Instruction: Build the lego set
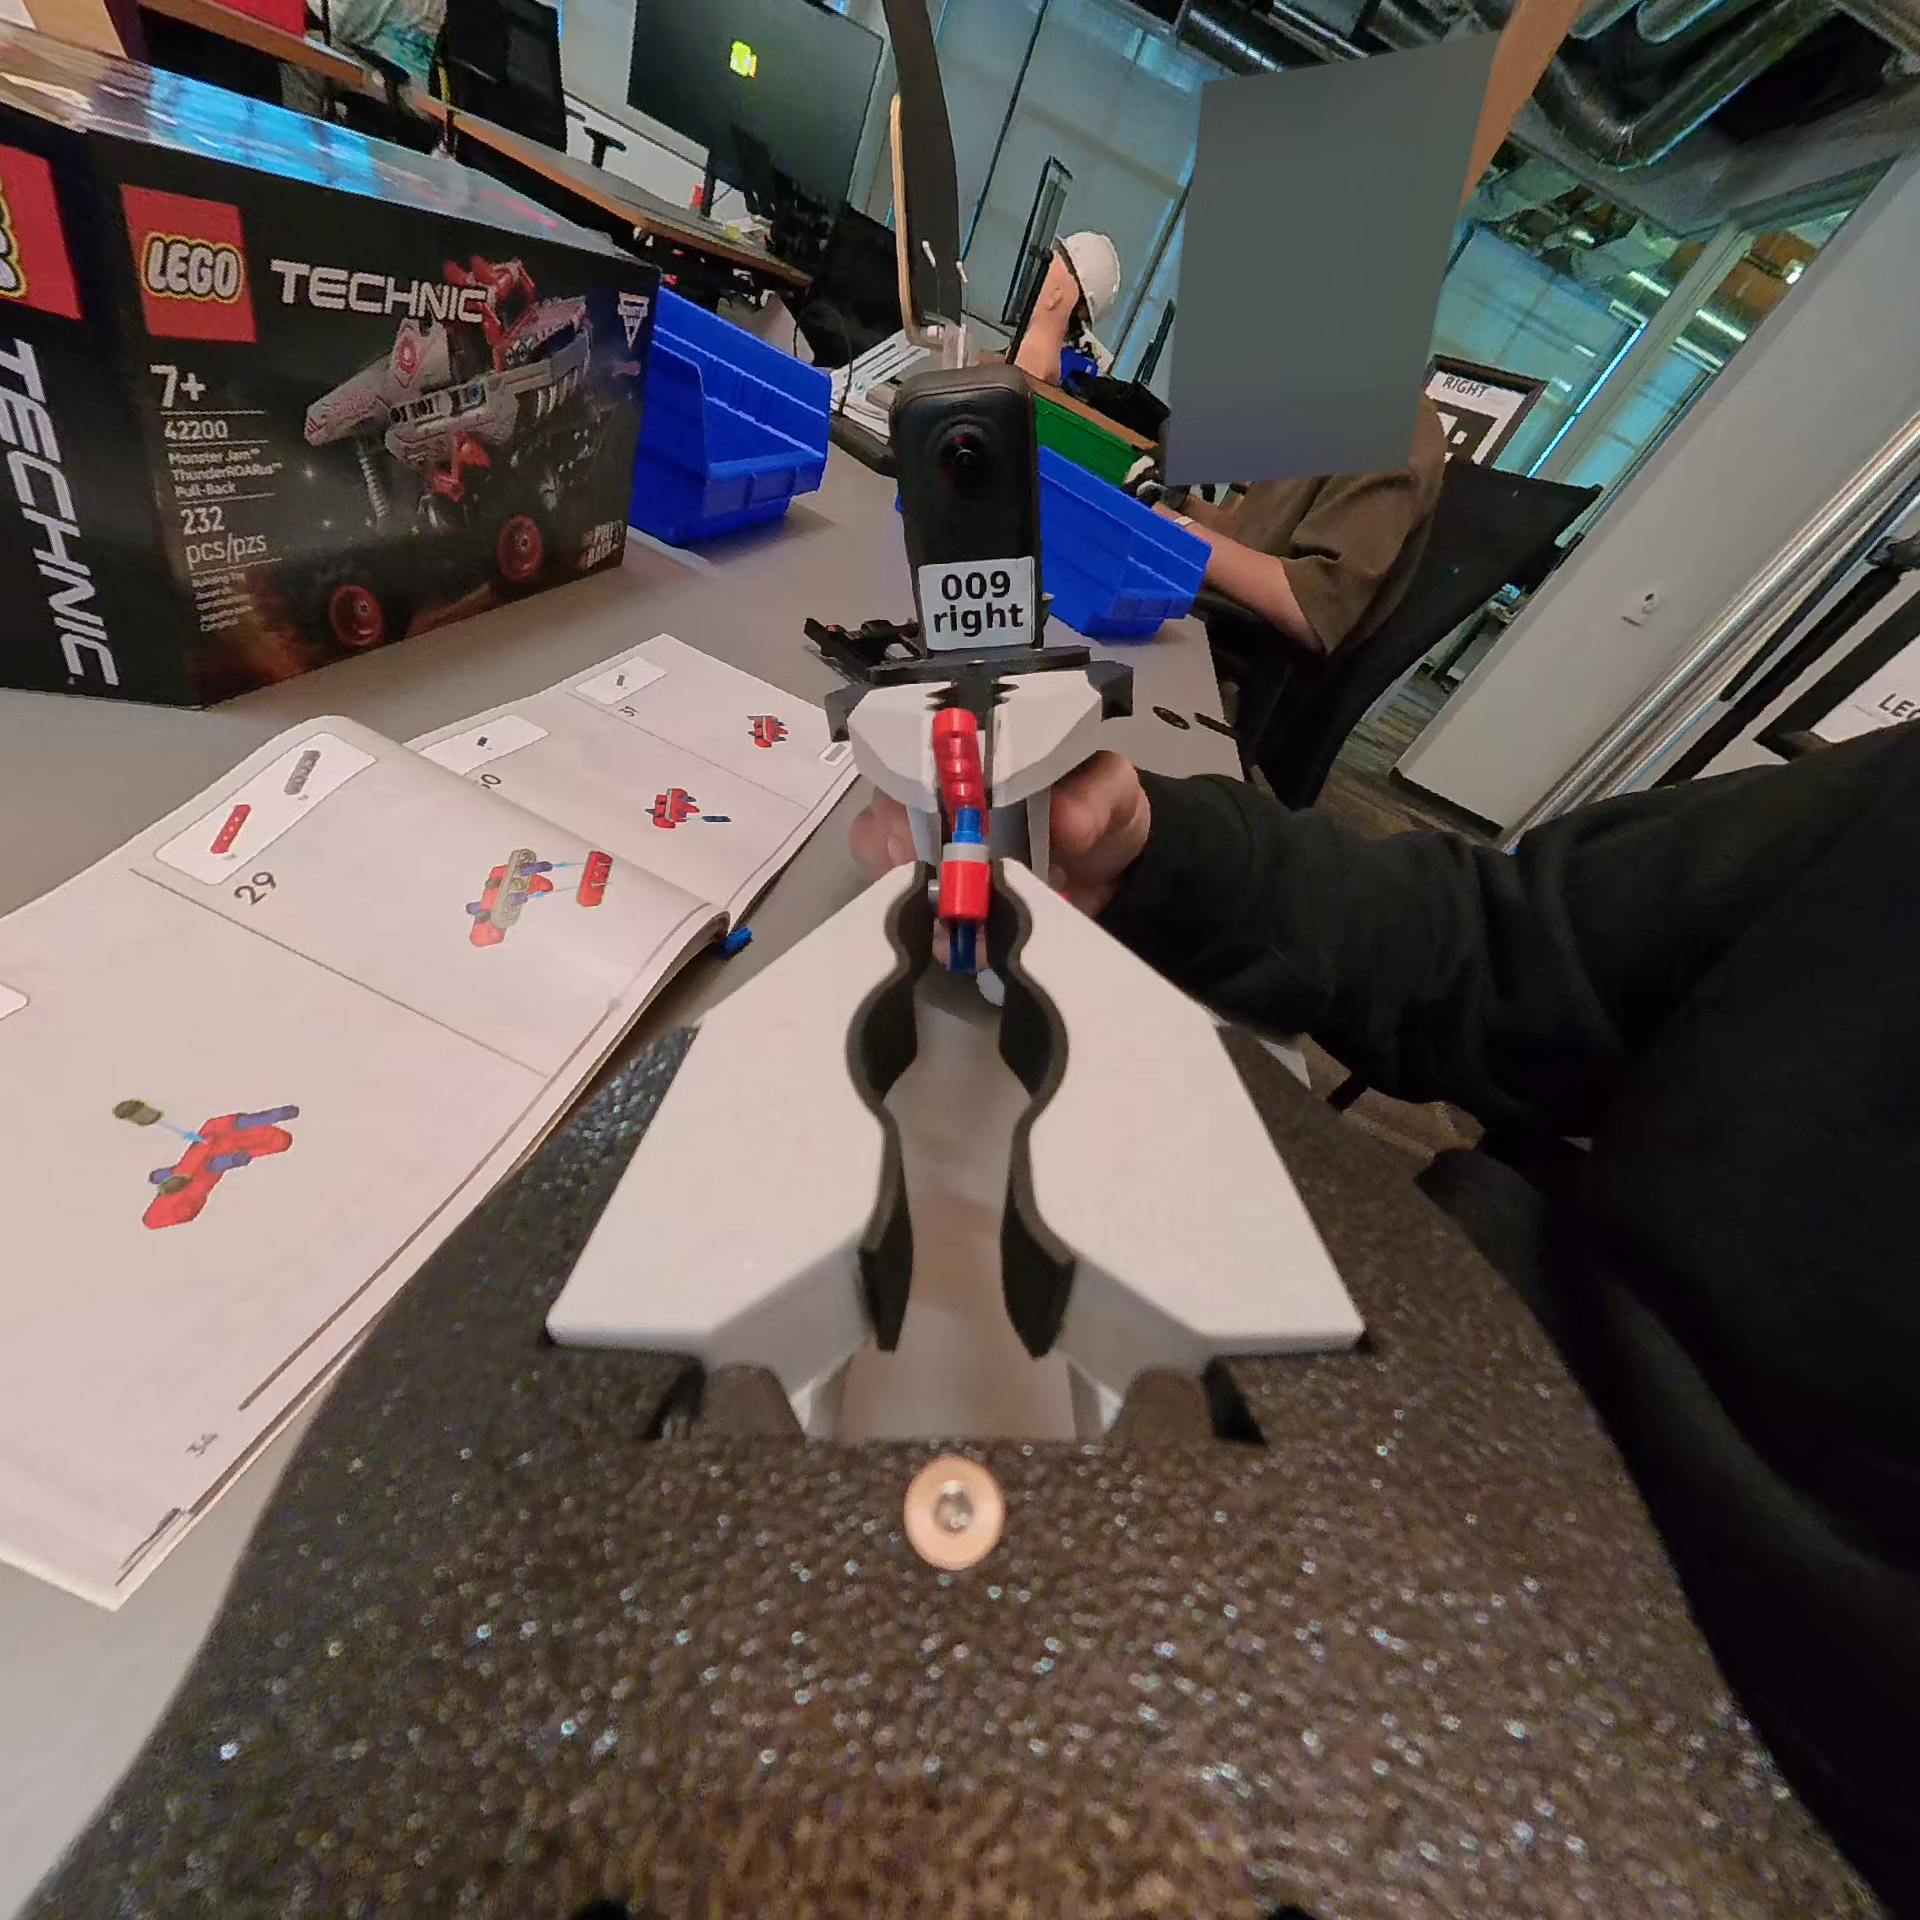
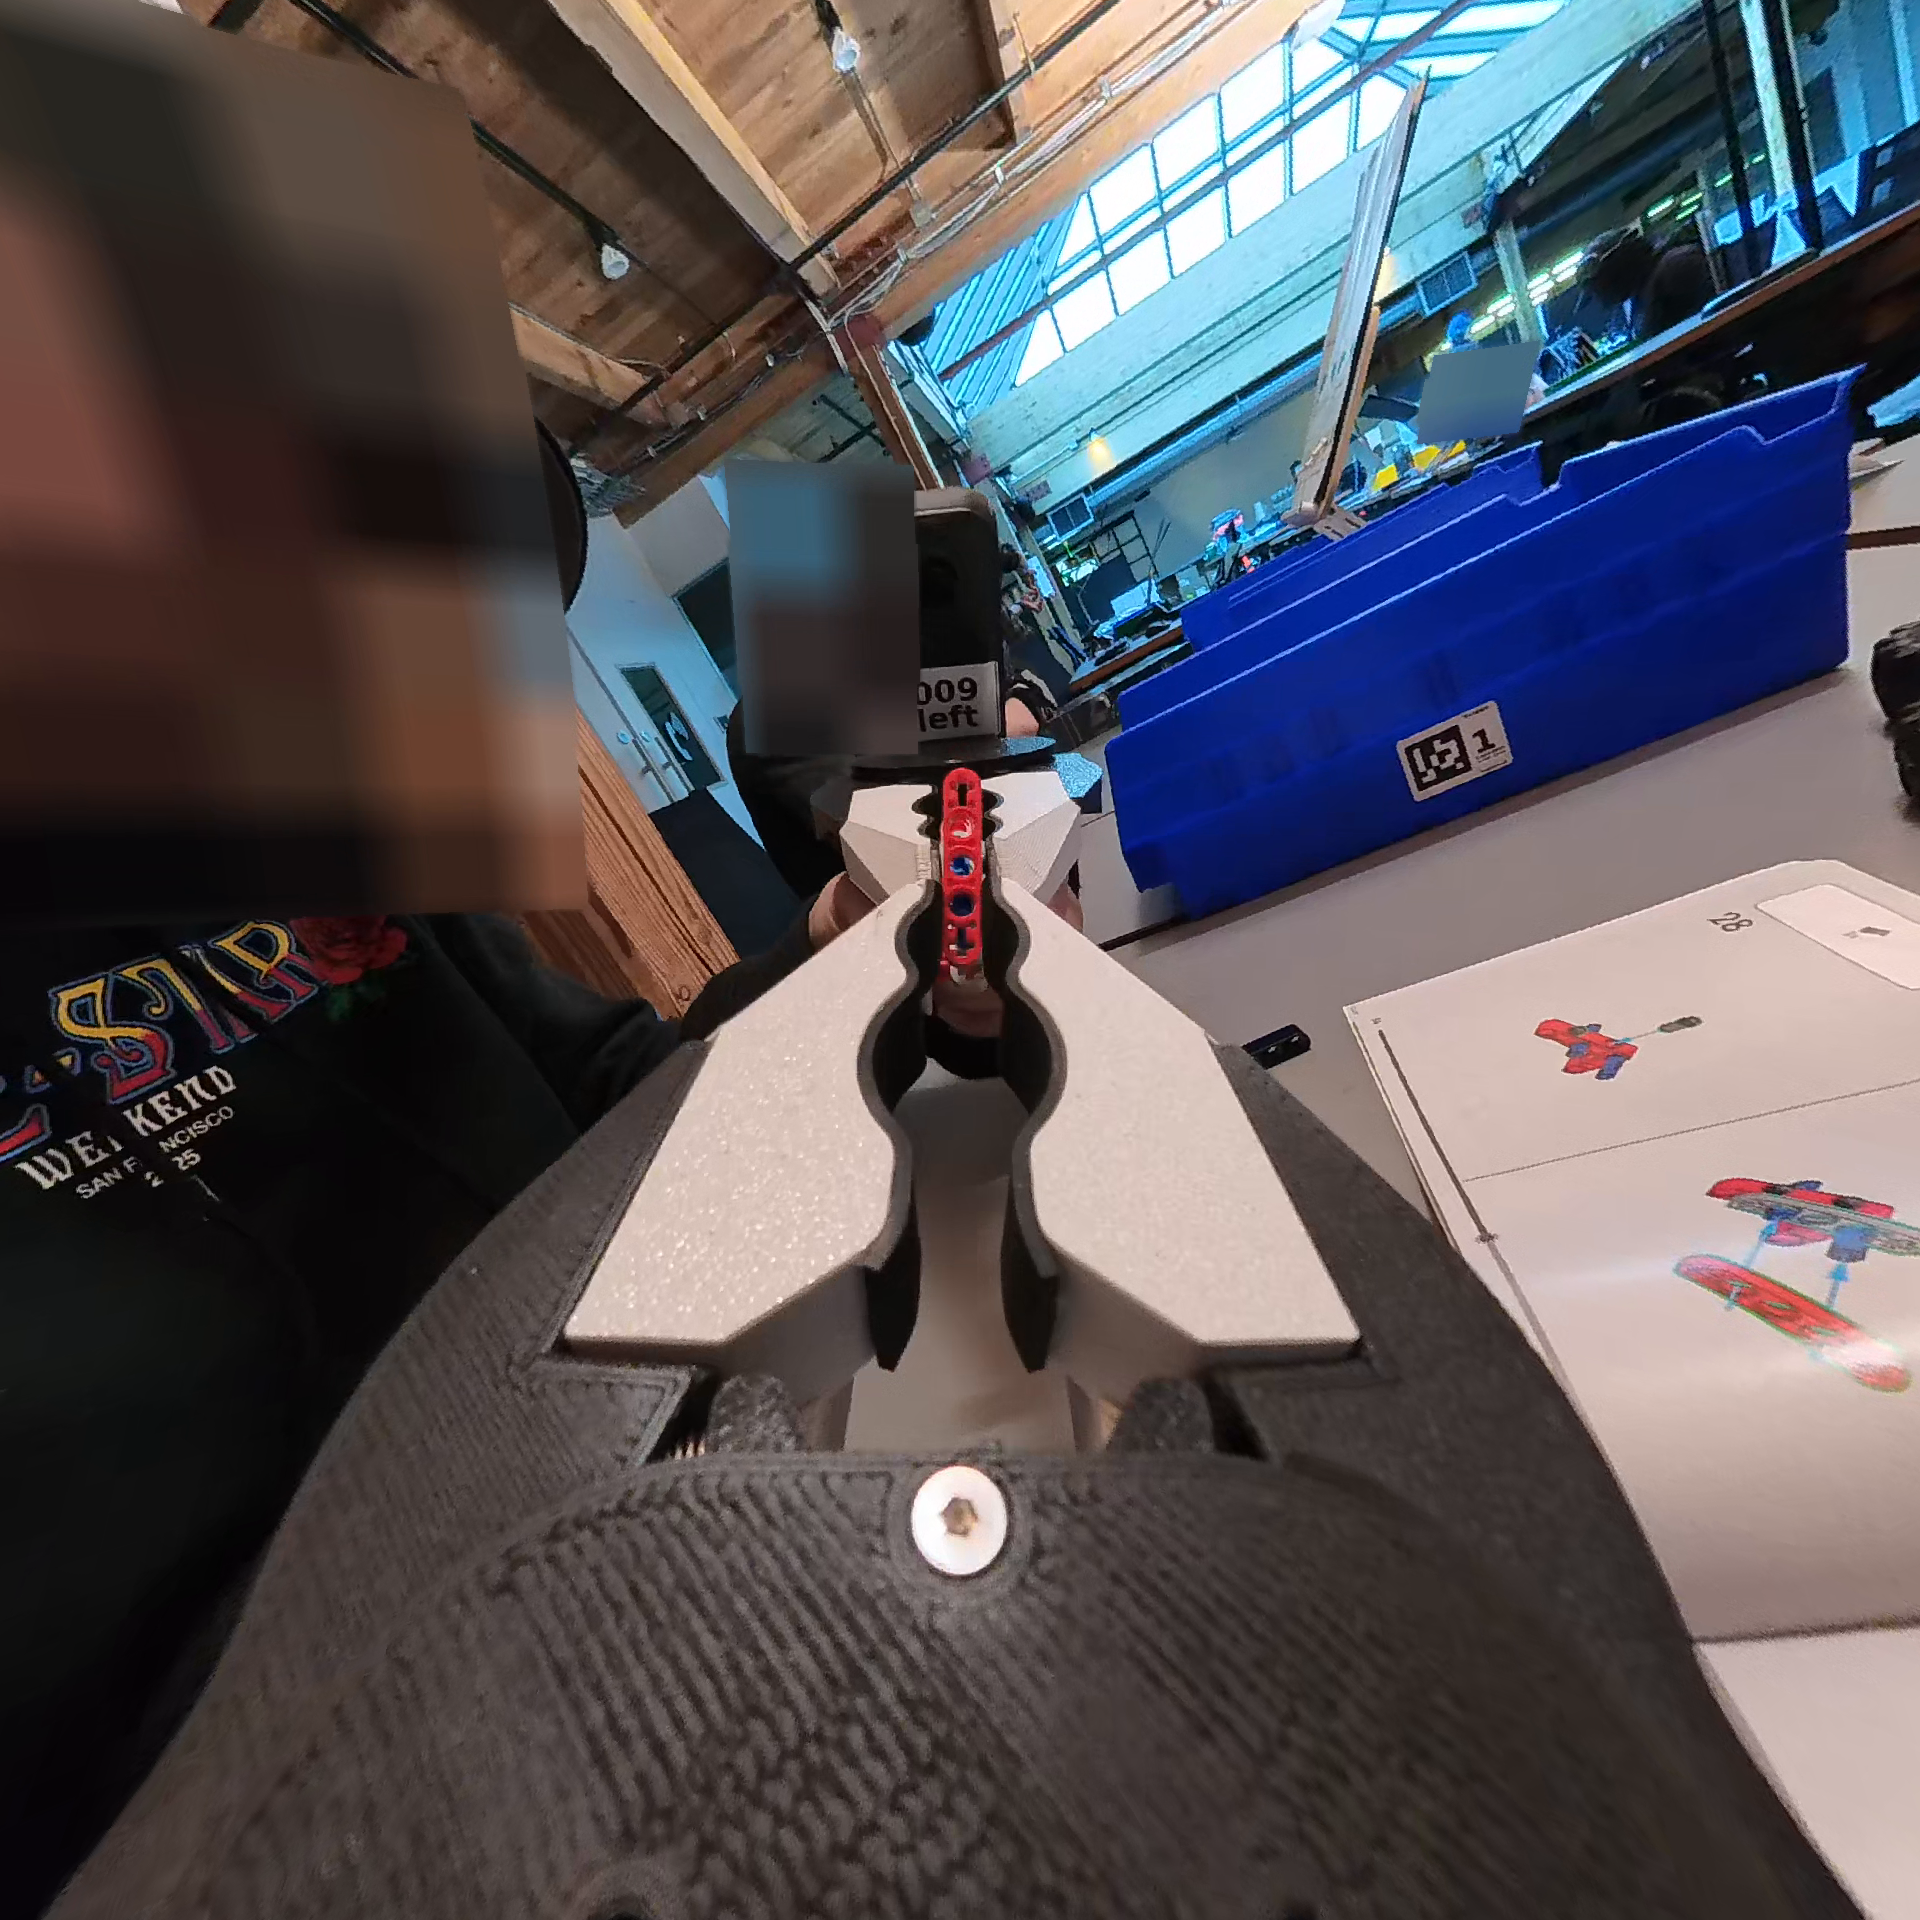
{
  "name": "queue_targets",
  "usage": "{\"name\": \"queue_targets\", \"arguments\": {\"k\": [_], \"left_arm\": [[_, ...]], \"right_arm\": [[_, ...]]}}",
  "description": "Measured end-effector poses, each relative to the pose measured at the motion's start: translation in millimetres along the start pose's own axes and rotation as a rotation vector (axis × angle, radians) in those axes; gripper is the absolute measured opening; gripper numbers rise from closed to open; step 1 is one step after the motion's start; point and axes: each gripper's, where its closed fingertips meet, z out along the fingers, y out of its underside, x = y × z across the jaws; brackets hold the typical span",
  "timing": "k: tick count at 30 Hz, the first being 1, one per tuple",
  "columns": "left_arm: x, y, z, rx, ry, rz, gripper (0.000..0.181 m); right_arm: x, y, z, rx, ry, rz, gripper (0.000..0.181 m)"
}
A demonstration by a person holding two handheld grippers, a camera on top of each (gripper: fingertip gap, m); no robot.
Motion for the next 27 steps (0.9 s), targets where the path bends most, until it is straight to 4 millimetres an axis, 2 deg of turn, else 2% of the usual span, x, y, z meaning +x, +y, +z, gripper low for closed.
{"name": "queue_targets", "arguments": {"k": [5,11,17,21,24,27], "left_arm": [[0.5,-0.2,0.7,0.002,0.003,-0.008,0.008],[2.2,-0.1,0.5,0.045,0.083,-0.136,0.007],[1.4,3.1,-1.0,-0.067,-0.054,0.132,0.008],[1.4,6.0,-0.9,-0.115,-0.088,0.203,0.007],[3.7,4.6,0.1,-0.1,-0.065,0.158,0.007],[5.1,-1.0,0.7,-0.016,0.007,0.02,0.007]], "right_arm": [[-0.3,-0.1,0.1,0.001,-0.002,0.001,0.005],[-0.9,0.4,1.0,0.008,-0.01,0.026,0.005],[-2.5,5.0,1.1,-0.045,0.005,-0.023,0.005],[-2.3,9.3,0.6,-0.099,0.025,-0.054,0.006],[-4.0,9.9,1.3,-0.119,0.032,-0.081,0.005],[-4.6,7.7,4.0,-0.091,0.026,-0.067,0.006]]}}
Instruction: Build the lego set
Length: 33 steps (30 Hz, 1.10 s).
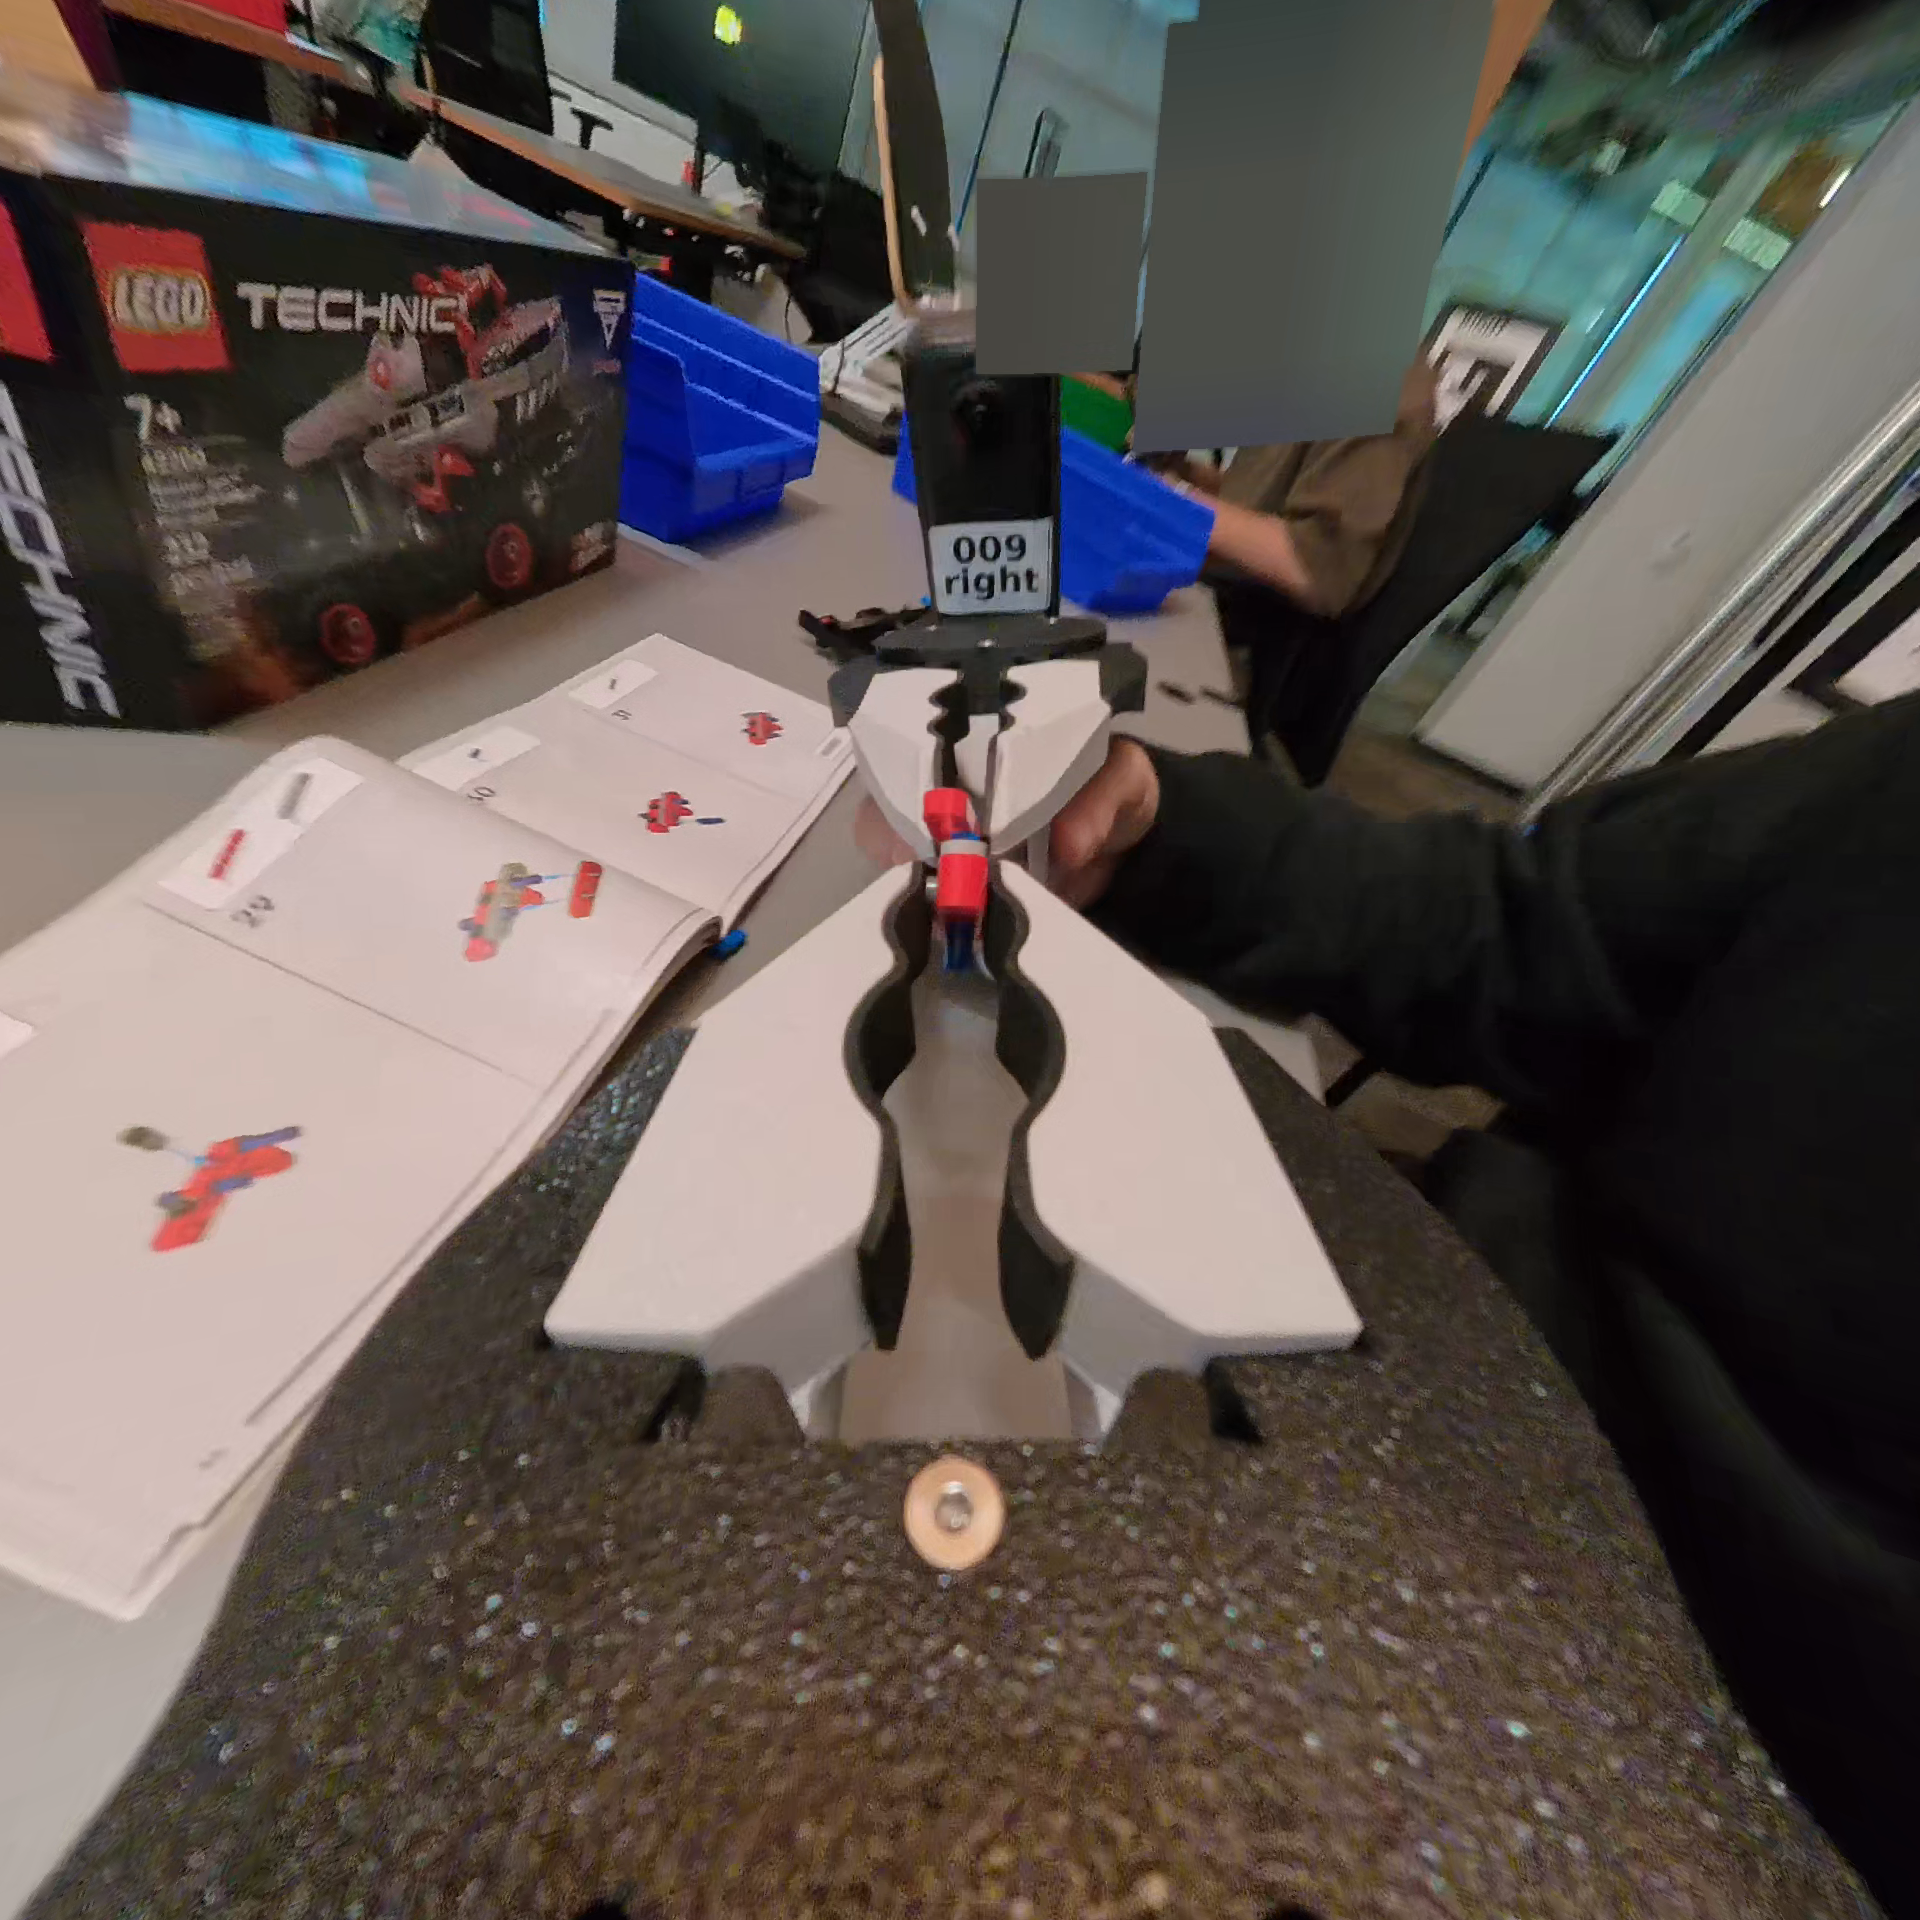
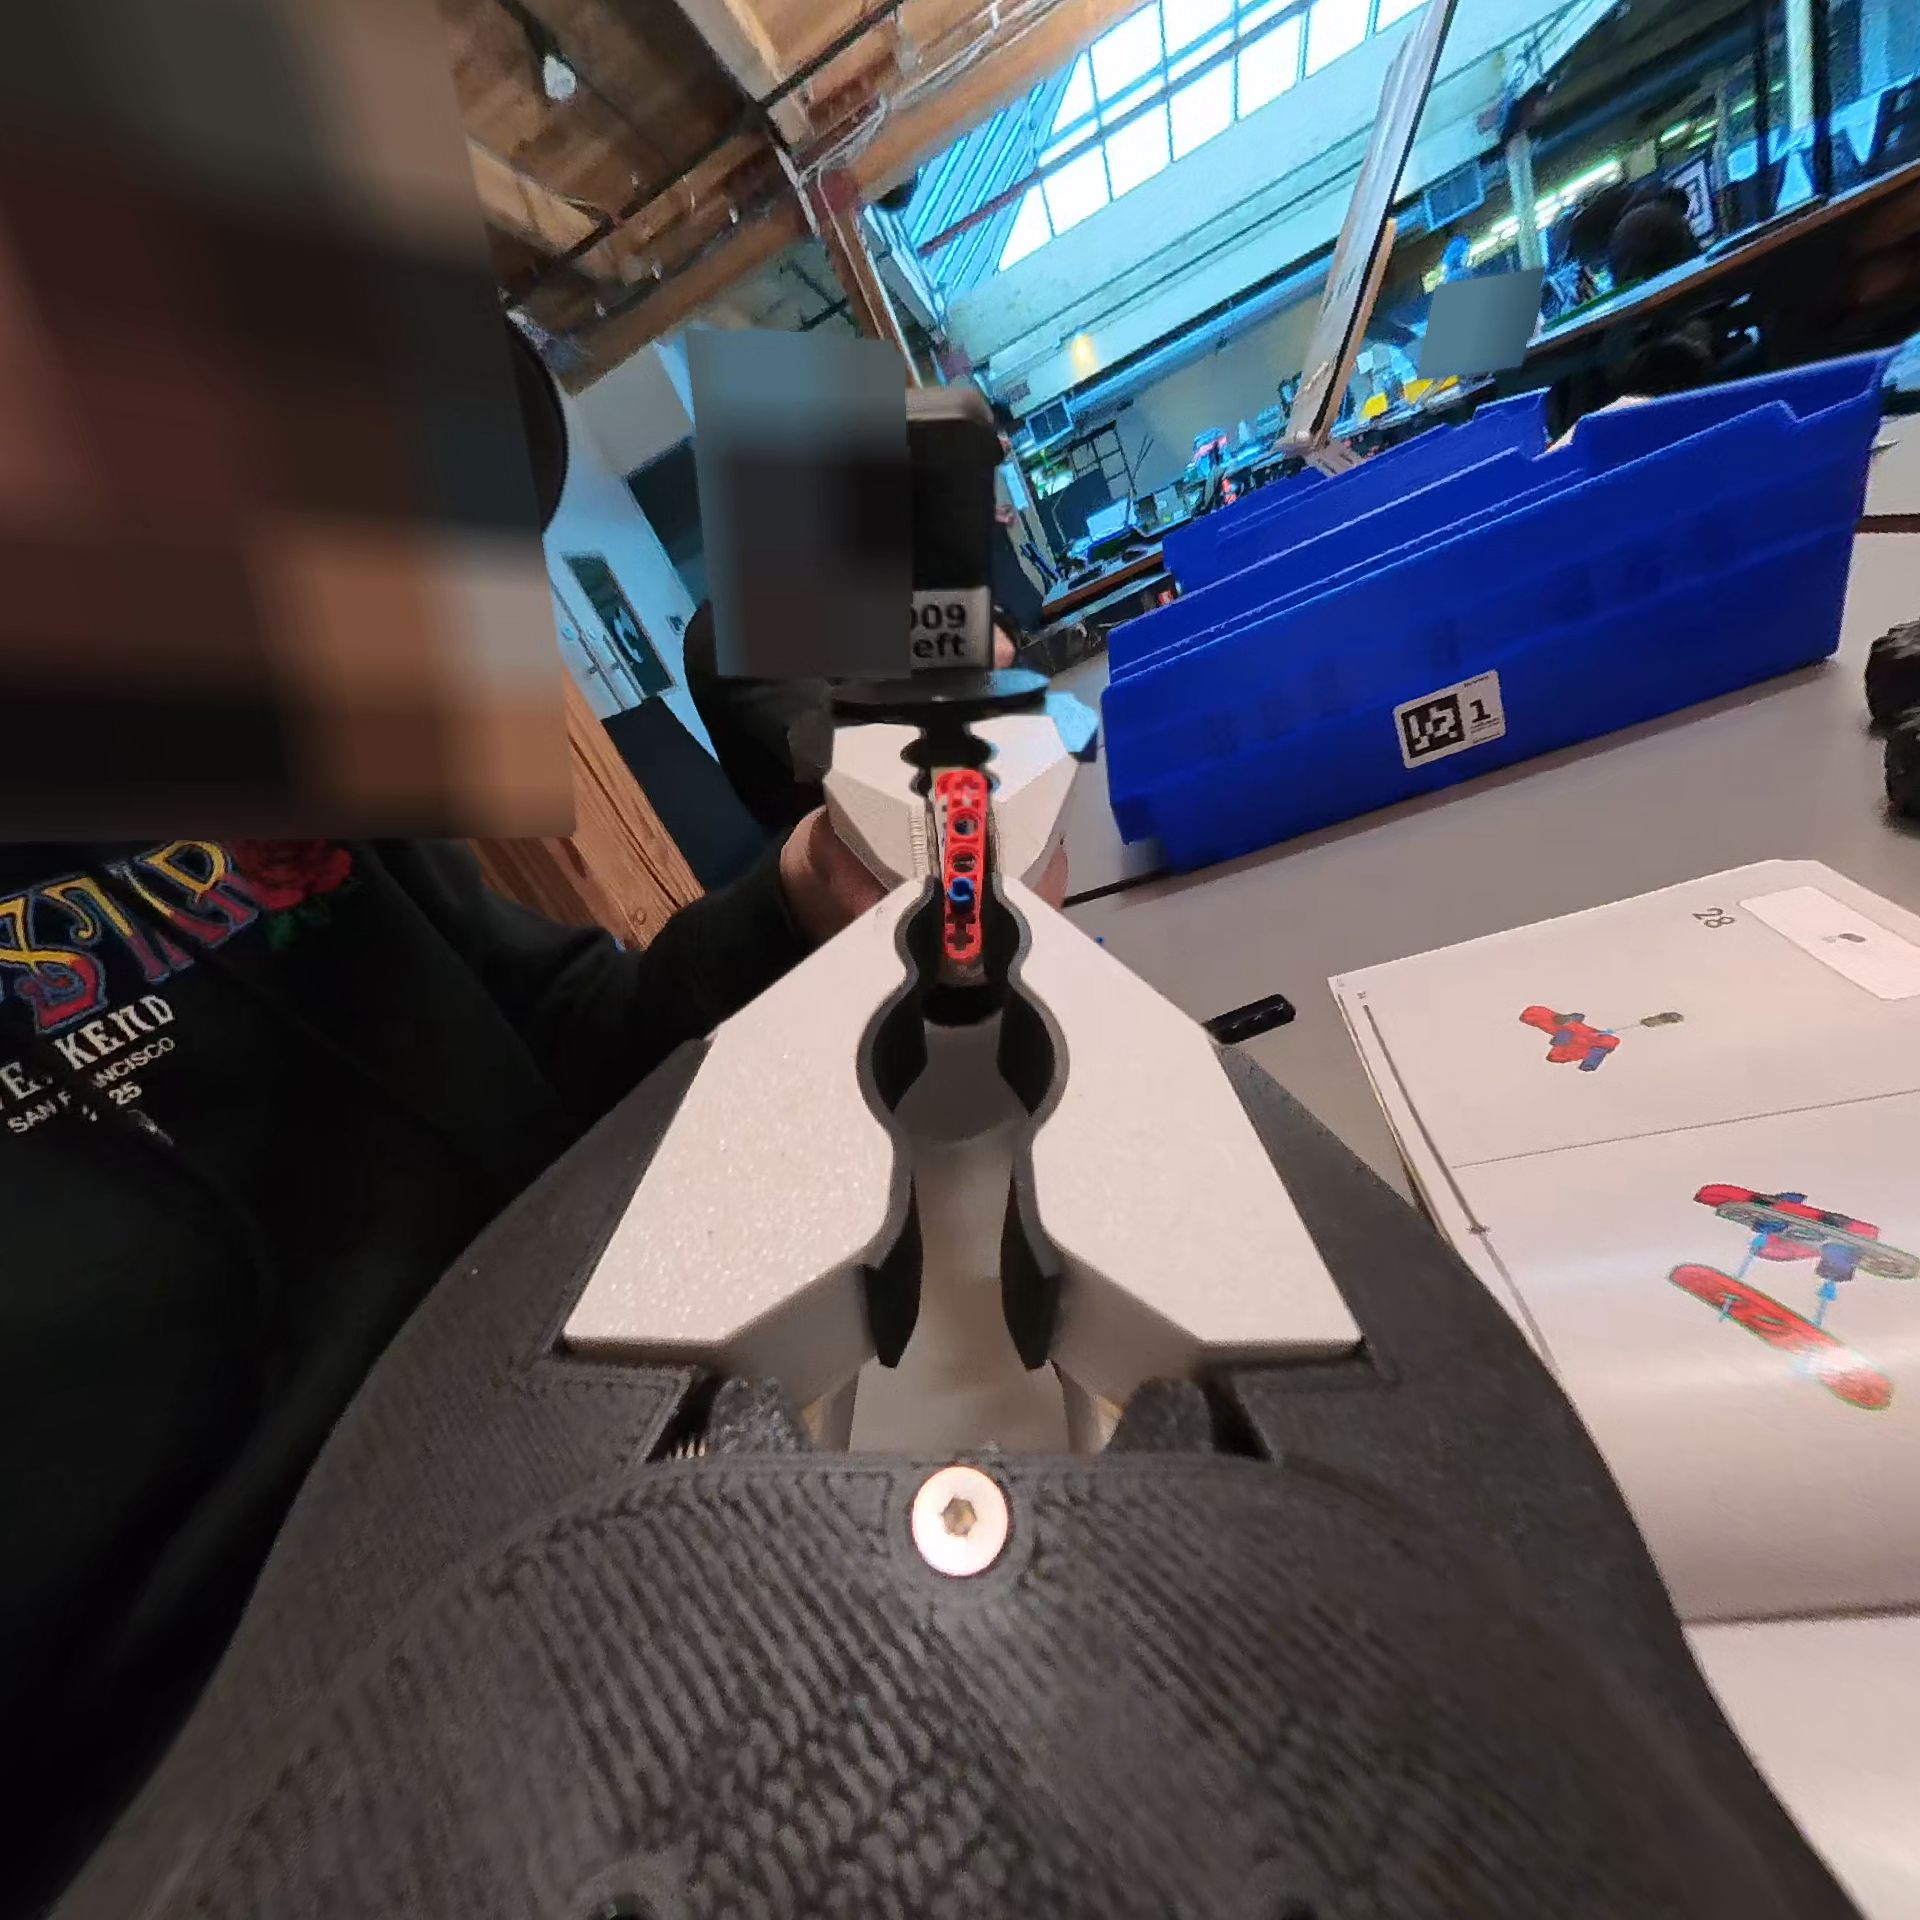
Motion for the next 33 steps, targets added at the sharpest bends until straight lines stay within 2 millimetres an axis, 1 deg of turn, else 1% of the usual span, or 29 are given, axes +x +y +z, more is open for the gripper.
{"name": "queue_targets", "arguments": {"k": [1,4,8,12,14,18,21,26,28,33], "left_arm": [[-1.2,0.2,-0.2,0.013,0.014,-0.03,0.008],[-3.2,0.6,0.0,0.031,0.024,-0.044,0.008],[-3.2,4.8,0.0,0.005,0.03,-0.019,0.008],[-0.1,1.3,0.3,0.038,0.059,-0.022,0.008],[-1.6,4.5,-0.6,0.016,0.049,0.003,0.008],[-0.1,4.5,-1.6,0.016,0.058,0.031,0.008],[1.7,6.3,-0.7,0.01,0.064,0.064,0.007],[1.6,6.0,1.6,0.052,0.101,0.01,0.008],[1.6,7.6,1.5,0.042,0.098,0.03,0.008],[5.7,18.5,4.1,-0.042,0.097,0.11,0.007]], "right_arm": [[1.3,0.5,0.4,0.006,0.001,0.01,0.006],[3.0,0.0,0.2,0.025,-0.011,0.032,0.006],[2.9,4.3,0.0,-0.027,0.009,-0.025,0.005],[-0.7,-1.0,-0.3,0.0,0.003,-0.054,0.005],[1.1,2.9,0.4,-0.028,0.025,-0.081,0.005],[-0.9,2.9,1.2,-0.035,0.03,-0.102,0.005],[-2.5,6.3,0.0,-0.071,0.03,-0.11,0.005],[-1.7,6.0,-1.8,-0.066,0.04,-0.087,0.006],[-1.4,7.8,-1.7,-0.075,0.041,-0.077,0.006],[-6.3,20.2,-5.6,-0.18,0.019,-0.078,0.005]]}}
